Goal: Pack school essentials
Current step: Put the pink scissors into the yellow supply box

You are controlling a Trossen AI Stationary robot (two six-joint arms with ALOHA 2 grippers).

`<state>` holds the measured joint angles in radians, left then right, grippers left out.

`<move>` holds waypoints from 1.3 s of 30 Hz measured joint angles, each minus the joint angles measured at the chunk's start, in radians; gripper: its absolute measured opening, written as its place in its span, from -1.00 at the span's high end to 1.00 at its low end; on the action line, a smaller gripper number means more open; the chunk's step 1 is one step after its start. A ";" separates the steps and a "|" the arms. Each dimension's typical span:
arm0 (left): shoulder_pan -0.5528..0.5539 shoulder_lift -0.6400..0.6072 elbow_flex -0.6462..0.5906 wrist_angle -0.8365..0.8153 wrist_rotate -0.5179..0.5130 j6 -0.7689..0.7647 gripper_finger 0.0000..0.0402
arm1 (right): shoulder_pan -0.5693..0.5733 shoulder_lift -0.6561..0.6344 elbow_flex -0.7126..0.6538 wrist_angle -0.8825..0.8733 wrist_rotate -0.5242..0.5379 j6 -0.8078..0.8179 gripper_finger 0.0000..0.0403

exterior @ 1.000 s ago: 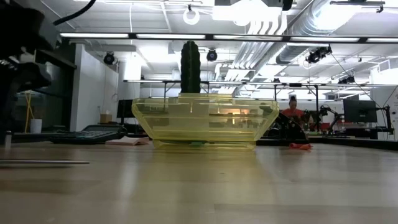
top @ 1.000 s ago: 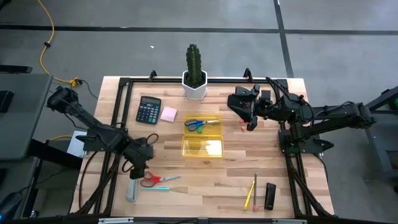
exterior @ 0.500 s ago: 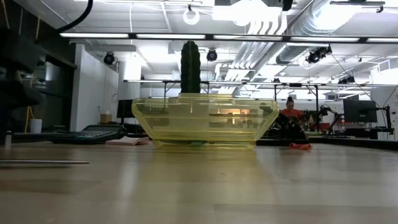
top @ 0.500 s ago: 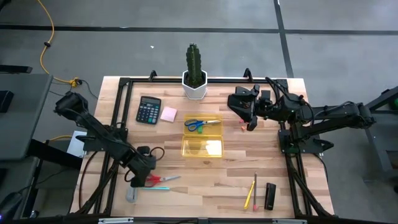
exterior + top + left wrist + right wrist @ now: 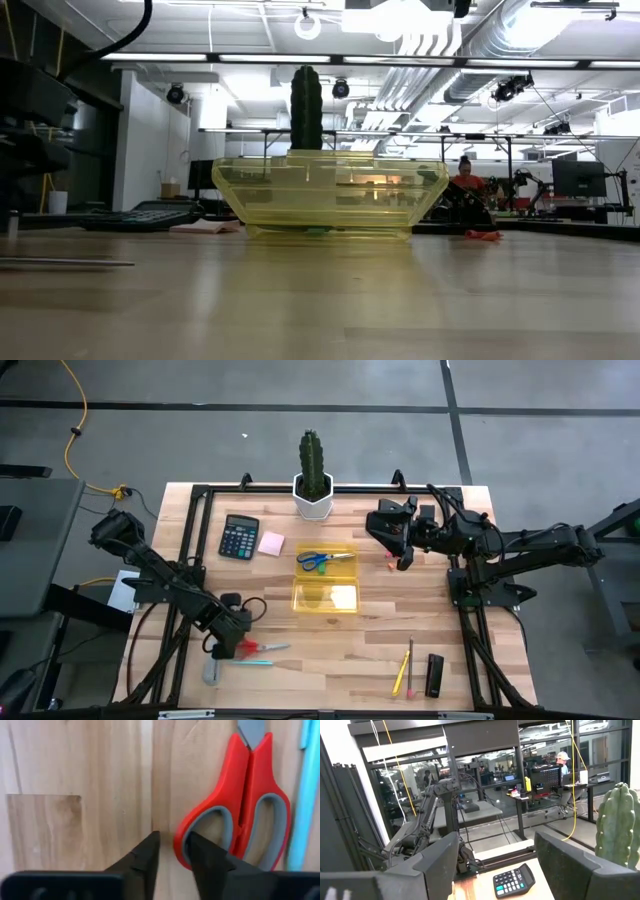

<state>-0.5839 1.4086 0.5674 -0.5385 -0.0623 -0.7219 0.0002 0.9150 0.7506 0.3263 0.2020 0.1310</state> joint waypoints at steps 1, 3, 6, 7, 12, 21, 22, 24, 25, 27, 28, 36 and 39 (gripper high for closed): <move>0.000 0.000 0.000 -0.004 0.000 0.000 0.73 | 0.000 0.000 0.000 -0.001 0.000 0.001 -0.26; 0.001 -0.003 0.000 -0.007 -0.003 0.002 0.90 | 0.000 0.000 0.000 -0.001 0.000 0.002 -0.26; 0.006 -0.002 0.010 -0.015 -0.003 0.021 0.93 | 0.000 0.000 0.000 -0.001 0.000 0.002 -0.26; 0.009 -0.001 0.014 -0.016 -0.003 0.030 0.92 | 0.000 0.000 0.000 -0.001 0.000 0.002 -0.26; 0.053 -0.012 0.029 -0.027 0.059 0.072 0.97 | 0.000 0.000 0.000 -0.001 0.004 0.000 -0.26; 0.169 -0.276 0.079 -0.023 0.229 0.157 0.99 | 0.000 0.000 0.000 -0.001 0.003 0.000 -0.26; 0.183 -0.318 0.087 -0.023 0.252 0.159 1.00 | 0.000 0.000 0.000 -0.001 0.003 0.000 -0.26; 0.209 -0.401 0.110 -0.019 0.268 0.161 1.00 | 0.000 0.000 0.000 -0.002 0.003 0.000 -0.26; 0.223 -0.439 0.123 -0.017 0.259 0.161 1.00 | 0.000 0.000 0.000 -0.002 0.003 0.000 -0.26; 0.258 -0.504 0.155 -0.006 0.195 0.161 1.00 | 0.000 0.000 0.000 -0.002 0.003 0.000 -0.26; 0.279 -0.530 0.170 -0.001 0.143 0.166 1.00 | 0.000 0.000 0.000 -0.002 0.003 0.000 -0.26; 0.542 -0.571 0.236 0.298 0.009 0.431 1.00 | 0.000 0.000 0.000 -0.003 -0.002 -0.001 -0.26; 0.652 -0.553 0.237 0.426 0.010 0.532 1.00 | 0.000 0.000 0.000 -0.003 -0.002 -0.001 -0.26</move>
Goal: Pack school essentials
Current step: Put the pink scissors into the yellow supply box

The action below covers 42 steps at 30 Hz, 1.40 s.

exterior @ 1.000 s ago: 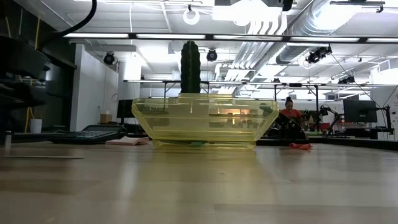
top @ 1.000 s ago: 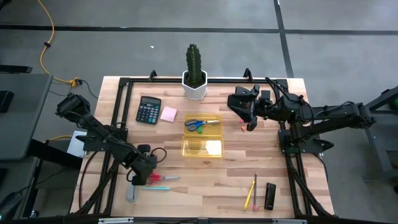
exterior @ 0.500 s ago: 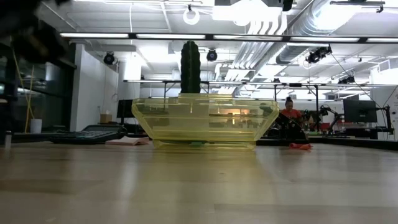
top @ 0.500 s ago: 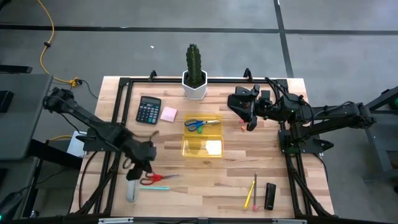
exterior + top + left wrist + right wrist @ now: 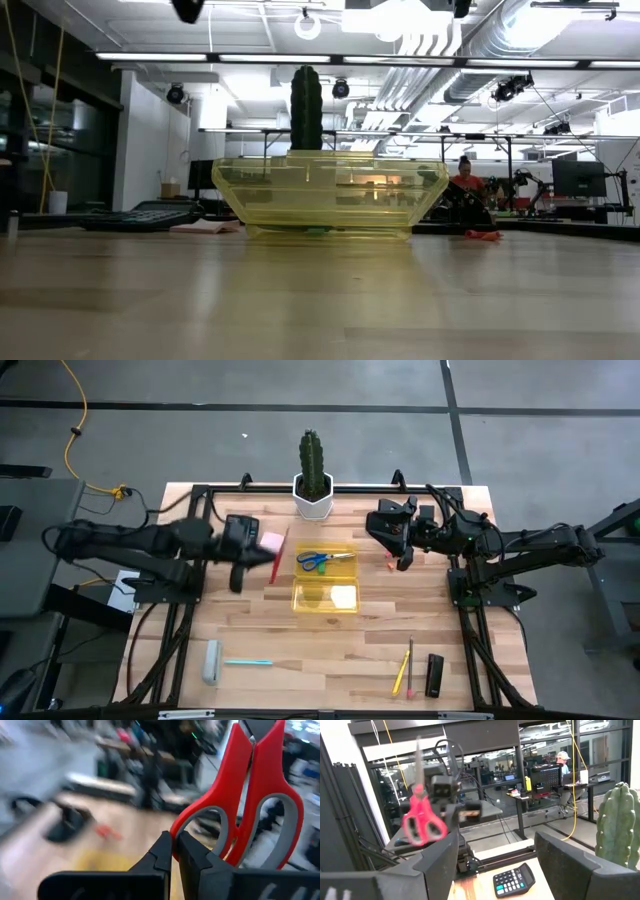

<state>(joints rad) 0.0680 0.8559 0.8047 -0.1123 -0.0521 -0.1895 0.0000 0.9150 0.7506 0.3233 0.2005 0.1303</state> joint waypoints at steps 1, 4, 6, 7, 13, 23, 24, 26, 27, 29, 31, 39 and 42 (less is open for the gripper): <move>0.035 0.005 0.000 0.037 0.011 0.026 1.00 | 0.000 0.000 0.000 0.000 0.000 0.000 -0.26; 0.126 0.022 0.000 0.133 0.062 0.068 1.00 | 0.000 0.000 0.000 -0.001 0.000 0.000 -0.26; 0.174 0.039 0.000 0.179 0.107 0.070 1.00 | 0.000 0.000 0.000 -0.002 0.000 0.000 -0.26; 0.193 0.049 0.000 0.200 0.125 0.070 1.00 | 0.000 0.000 0.000 -0.002 0.000 0.000 -0.26; 0.226 0.111 0.000 0.262 0.119 0.070 1.00 | 0.000 0.000 0.000 -0.034 -0.016 0.000 -0.26; 0.226 0.148 0.000 0.322 0.119 0.070 0.99 | 0.000 0.000 0.000 -0.048 -0.017 0.000 -0.26; 0.226 0.147 0.000 0.322 0.119 0.070 0.99 | 0.000 0.000 0.000 -0.049 -0.017 0.000 -0.26; 0.226 0.148 0.000 0.321 0.119 0.070 0.99 | 0.000 0.000 0.000 -0.050 -0.017 0.000 -0.26; 0.226 0.148 0.000 0.320 0.115 0.071 0.99 | 0.000 0.000 0.000 -0.050 -0.017 0.000 -0.26; 0.226 0.149 0.000 0.318 0.110 0.077 0.99 | 0.000 0.000 0.000 -0.050 -0.017 0.000 -0.26; 0.226 0.157 0.000 0.317 0.108 0.080 1.00 | 0.000 0.000 0.000 -0.050 -0.017 0.000 -0.26; 0.226 0.180 0.000 0.313 0.108 0.078 1.00 | 0.000 0.000 0.000 -0.050 -0.016 0.000 -0.26; 0.226 0.179 0.000 0.312 0.108 0.078 1.00 | 0.000 0.000 0.000 -0.050 -0.016 0.000 -0.26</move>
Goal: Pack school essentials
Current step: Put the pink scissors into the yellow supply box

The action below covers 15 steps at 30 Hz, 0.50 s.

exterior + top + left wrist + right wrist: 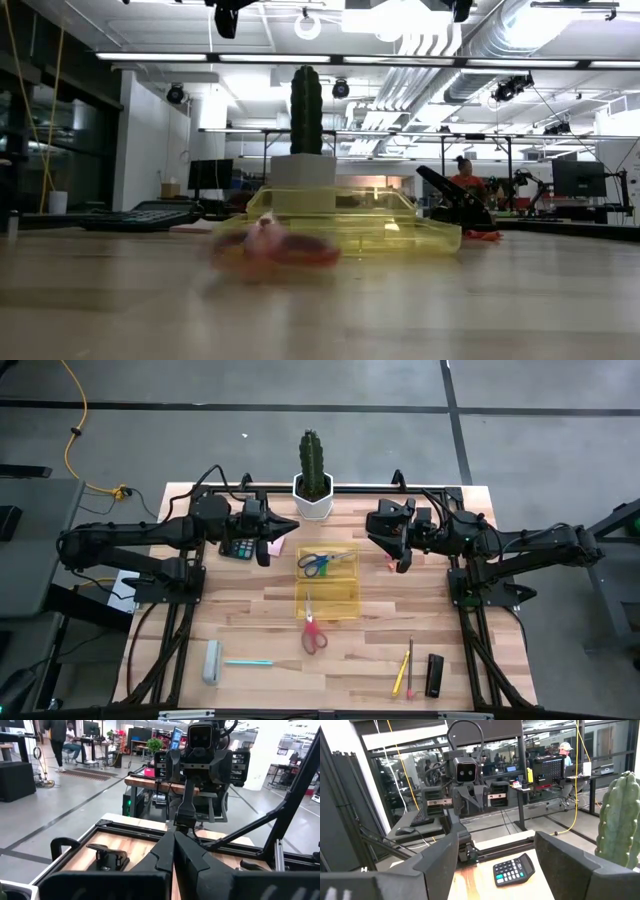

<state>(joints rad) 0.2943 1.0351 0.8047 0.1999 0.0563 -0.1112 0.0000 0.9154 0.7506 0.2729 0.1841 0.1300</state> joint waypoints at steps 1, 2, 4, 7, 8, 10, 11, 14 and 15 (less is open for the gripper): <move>0.000 0.000 0.000 0.000 0.000 0.000 1.00 | 0.000 0.000 0.000 0.000 0.000 0.000 -0.26; 0.000 0.000 0.000 -0.001 0.000 0.000 1.00 | 0.000 0.000 0.000 0.000 0.000 0.000 -0.26; 0.000 0.000 0.000 -0.001 0.000 0.000 1.00 | 0.000 0.000 0.000 0.000 0.000 0.000 -0.26; -0.001 0.000 0.000 0.000 0.002 -0.008 1.00 | 0.000 0.000 0.000 0.000 0.000 0.000 -0.26; -0.001 0.000 0.000 0.000 0.007 -0.012 1.00 | 0.000 0.000 0.000 0.000 0.000 0.000 -0.26; -0.001 0.000 0.000 0.000 0.010 -0.016 1.00 | 0.000 0.000 0.000 0.000 0.001 0.000 -0.26; -0.003 0.000 0.000 0.000 0.011 -0.016 1.00 | 0.000 0.000 0.000 0.000 0.001 0.000 -0.26; -0.016 0.000 0.000 0.000 0.011 -0.017 1.00 | 0.000 0.000 0.000 0.000 0.001 0.000 -0.26; -0.025 0.000 0.000 0.000 0.010 -0.017 1.00 | 0.000 0.000 0.000 0.000 0.001 0.000 -0.26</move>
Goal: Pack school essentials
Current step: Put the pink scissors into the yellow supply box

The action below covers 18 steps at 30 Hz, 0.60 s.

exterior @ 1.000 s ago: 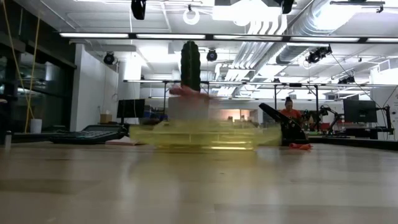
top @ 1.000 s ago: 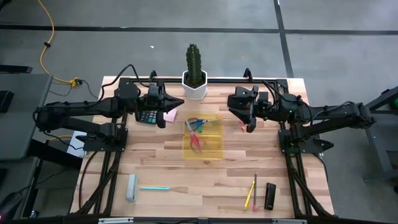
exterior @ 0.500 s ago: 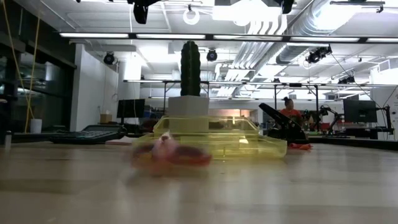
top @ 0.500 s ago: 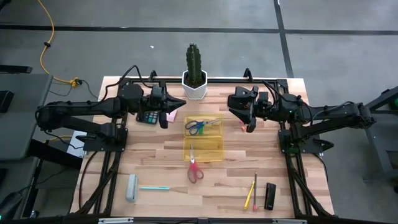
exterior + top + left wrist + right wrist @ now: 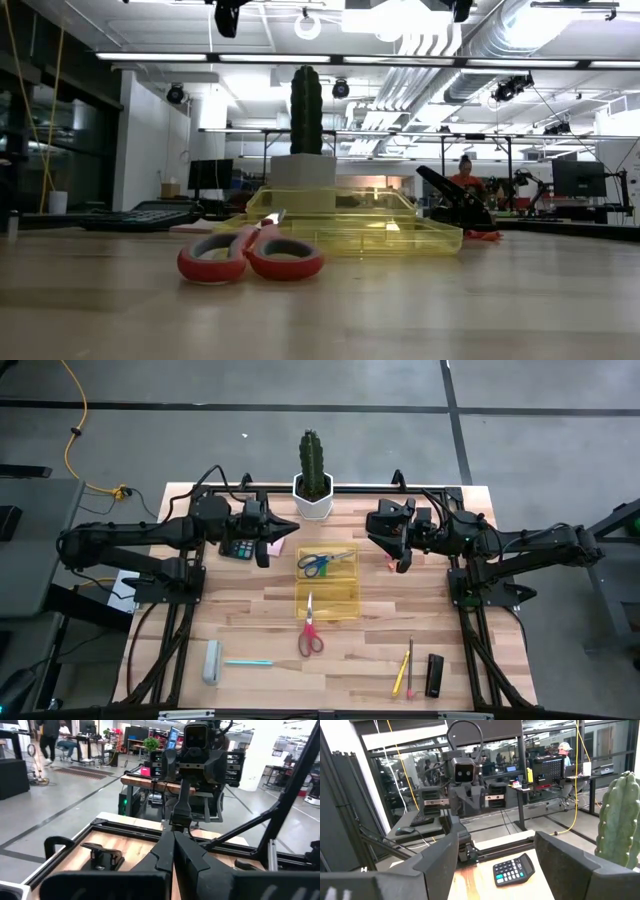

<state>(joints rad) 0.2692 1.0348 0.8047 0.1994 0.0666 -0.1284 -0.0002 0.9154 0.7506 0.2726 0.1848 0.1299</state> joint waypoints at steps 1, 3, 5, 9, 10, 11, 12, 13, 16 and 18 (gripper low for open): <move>-0.013 0.000 0.000 -0.001 0.000 0.000 1.00 | 0.000 0.000 0.000 0.000 0.000 0.000 -0.26; -0.042 -0.001 0.000 -0.019 -0.001 -0.002 1.00 | 0.000 0.000 0.000 0.000 0.005 0.000 -0.26; -0.079 -0.001 0.001 -0.060 -0.008 -0.015 1.00 | 0.000 0.000 0.000 0.000 0.017 0.000 -0.26; -0.160 -0.001 0.029 -0.205 -0.064 -0.057 0.99 | 0.000 0.000 0.000 0.000 0.039 -0.005 -0.26; -0.182 -0.001 0.037 -0.245 -0.084 -0.069 0.98 | 0.000 0.000 0.000 0.000 0.046 -0.008 -0.26; -0.201 0.002 0.044 -0.282 -0.107 -0.086 0.96 | 0.000 0.000 0.000 0.000 0.051 -0.014 -0.26; -0.219 0.009 0.049 -0.311 -0.128 -0.105 0.93 | 0.000 0.000 0.000 0.000 0.051 -0.018 -0.26; -0.238 0.015 0.052 -0.342 -0.147 -0.128 0.90 | 0.000 0.000 0.000 0.000 0.051 -0.023 -0.26; -0.285 0.041 0.053 -0.413 -0.185 -0.224 0.77 | 0.000 0.000 0.000 -0.001 0.051 -0.026 -0.26; -0.314 0.070 0.053 -0.442 -0.196 -0.295 0.65 | 0.000 0.000 0.000 -0.002 0.051 -0.026 -0.26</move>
<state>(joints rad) -0.0449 1.1050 0.8581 -0.2421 -0.1297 -0.4234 -0.0001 0.9154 0.7506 0.2703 0.2363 0.1040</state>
